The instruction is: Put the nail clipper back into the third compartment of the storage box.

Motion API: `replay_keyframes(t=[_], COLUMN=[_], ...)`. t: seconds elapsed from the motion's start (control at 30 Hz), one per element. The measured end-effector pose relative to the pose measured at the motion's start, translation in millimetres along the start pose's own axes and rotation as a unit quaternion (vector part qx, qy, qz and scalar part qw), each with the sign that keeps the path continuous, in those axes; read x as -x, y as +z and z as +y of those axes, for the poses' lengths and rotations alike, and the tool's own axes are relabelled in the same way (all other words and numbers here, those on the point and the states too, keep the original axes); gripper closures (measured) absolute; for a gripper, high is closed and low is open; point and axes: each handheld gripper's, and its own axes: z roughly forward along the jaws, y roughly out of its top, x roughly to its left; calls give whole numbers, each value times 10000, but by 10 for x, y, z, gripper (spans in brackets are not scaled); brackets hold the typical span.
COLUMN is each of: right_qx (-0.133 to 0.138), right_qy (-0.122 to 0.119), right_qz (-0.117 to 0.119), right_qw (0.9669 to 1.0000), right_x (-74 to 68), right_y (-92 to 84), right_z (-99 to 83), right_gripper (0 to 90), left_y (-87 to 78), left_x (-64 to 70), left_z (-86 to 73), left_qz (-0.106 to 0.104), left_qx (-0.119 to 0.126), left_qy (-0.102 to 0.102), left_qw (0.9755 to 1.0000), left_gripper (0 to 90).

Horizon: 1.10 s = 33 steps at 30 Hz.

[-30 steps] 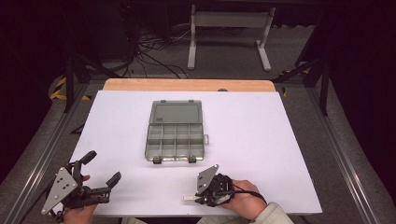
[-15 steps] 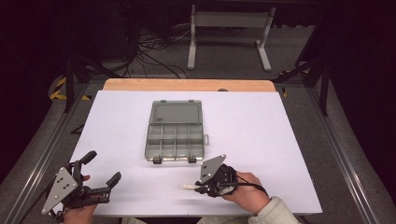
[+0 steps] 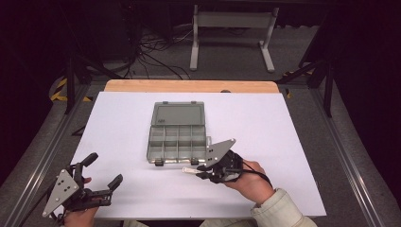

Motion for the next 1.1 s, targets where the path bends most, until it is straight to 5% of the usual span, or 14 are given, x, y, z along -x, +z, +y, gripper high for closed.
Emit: replay_keyframes(t=[0.5, 1.1], right_qx=[298, 578], right_qy=[186, 614], right_qz=[-355, -590], right_qw=[9988, 9947], right_x=[232, 658], right_y=[-107, -15], right_z=[198, 361], right_gripper=[780, 780], left_y=[4, 4], left_x=[-4, -13], left_z=[-3, -7], left_qz=[-9, -23], left_qx=[-12, -16], left_qy=[-3, -10], left_qw=[10000, 10000], left_gripper=[2, 3])
